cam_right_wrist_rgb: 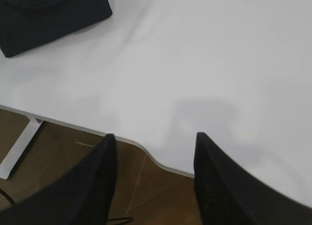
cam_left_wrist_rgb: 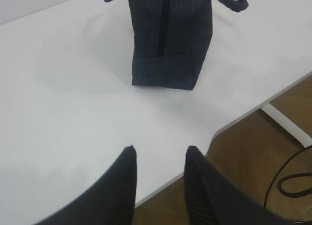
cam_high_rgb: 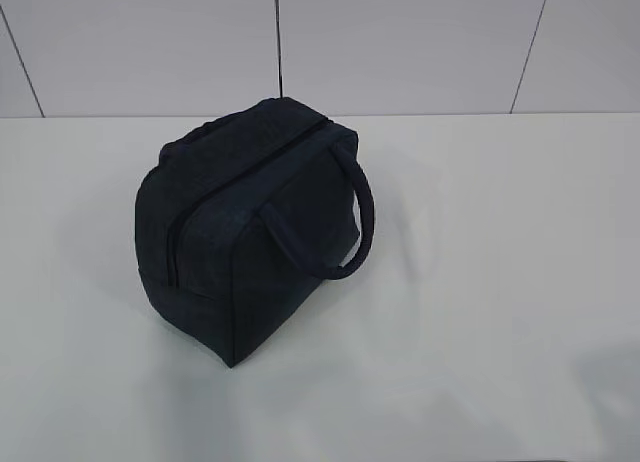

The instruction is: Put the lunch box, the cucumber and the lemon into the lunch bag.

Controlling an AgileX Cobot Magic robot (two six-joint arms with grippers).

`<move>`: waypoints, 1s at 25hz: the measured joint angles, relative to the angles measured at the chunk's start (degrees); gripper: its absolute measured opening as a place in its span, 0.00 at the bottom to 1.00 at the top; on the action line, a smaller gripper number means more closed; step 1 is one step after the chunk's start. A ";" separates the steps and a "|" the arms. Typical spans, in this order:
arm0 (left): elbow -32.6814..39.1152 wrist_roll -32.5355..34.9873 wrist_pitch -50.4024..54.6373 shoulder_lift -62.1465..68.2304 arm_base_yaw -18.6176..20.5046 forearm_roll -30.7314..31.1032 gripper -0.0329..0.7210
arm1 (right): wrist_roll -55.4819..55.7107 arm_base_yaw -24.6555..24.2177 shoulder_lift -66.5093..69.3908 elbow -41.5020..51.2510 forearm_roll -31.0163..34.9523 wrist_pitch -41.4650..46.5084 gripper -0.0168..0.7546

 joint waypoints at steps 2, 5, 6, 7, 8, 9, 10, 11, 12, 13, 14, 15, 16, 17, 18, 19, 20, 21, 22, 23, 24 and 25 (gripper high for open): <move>0.00 0.00 0.00 0.00 0.12 0.08 0.36 | 0.00 -1.57 0.00 0.00 -0.22 0.00 0.52; 0.00 0.00 0.00 0.00 0.88 0.14 0.36 | 0.00 -7.28 0.00 0.00 -0.47 0.00 0.52; 0.00 0.00 0.00 0.00 1.48 0.14 0.36 | 0.00 -9.79 0.00 0.00 -0.47 0.00 0.52; 0.00 0.00 0.00 0.00 2.28 0.14 0.36 | 0.00 -11.73 0.00 0.00 -0.56 0.00 0.52; 0.00 0.00 0.00 0.00 3.15 0.14 0.36 | 0.03 -13.64 0.00 0.00 -0.56 0.00 0.52; 0.00 0.00 0.00 0.00 4.47 0.14 0.36 | 0.03 -15.19 0.00 0.00 -0.56 0.00 0.52; 0.00 0.00 0.00 0.00 6.09 0.14 0.36 | 0.03 -16.02 0.00 0.00 -0.56 0.00 0.52; 0.00 0.00 0.00 0.00 7.58 0.14 0.36 | 0.03 -16.56 0.00 0.00 -0.56 0.00 0.52; 0.00 0.00 0.00 0.00 9.28 0.14 0.36 | 0.03 -16.84 0.00 0.00 -0.56 0.00 0.52; 0.00 0.00 0.00 0.00 10.66 0.14 0.36 | 0.03 -16.98 0.00 0.00 -0.56 0.00 0.52; 0.00 0.00 0.00 0.00 11.51 0.14 0.36 | 0.03 -16.98 0.00 0.00 -0.56 0.00 0.52; 0.00 0.00 0.00 0.00 11.91 0.14 0.36 | 0.03 -16.98 0.00 0.00 -0.56 0.00 0.52; 0.00 0.00 0.00 0.00 12.04 0.14 0.36 | 0.03 -16.98 0.00 0.00 -0.56 0.00 0.52; 0.00 0.00 0.00 0.00 12.04 0.14 0.36 | 0.03 -16.98 0.00 0.00 -0.56 -0.11 0.52; 0.00 0.00 0.00 0.00 12.04 0.14 0.36 | 0.03 -16.98 0.00 0.00 -0.56 -0.11 0.52; 0.00 0.00 0.00 0.00 12.04 0.14 0.36 | 0.03 -16.98 0.00 0.00 -0.56 -0.11 0.52; 0.00 0.00 0.00 0.00 12.04 0.14 0.36 | 0.03 -16.98 0.00 0.00 -0.56 -0.11 0.52; 0.00 0.00 0.00 0.00 12.04 0.14 0.36 | 0.03 -16.98 0.00 0.00 -0.56 -0.11 0.52; 0.00 0.00 0.00 0.00 12.04 0.14 0.36 | 0.03 -16.98 0.00 0.00 -0.56 -0.11 0.52; 0.00 0.00 0.00 0.00 12.04 0.14 0.36 | 0.03 -16.98 0.00 0.00 -0.56 -0.11 0.52; 0.00 0.00 0.00 0.00 12.04 0.14 0.36 | 0.03 -16.98 0.00 0.00 -0.56 -0.11 0.52; 0.00 0.00 0.00 0.00 12.04 0.14 0.36 | 0.03 -16.98 0.00 0.00 -0.56 -0.11 0.52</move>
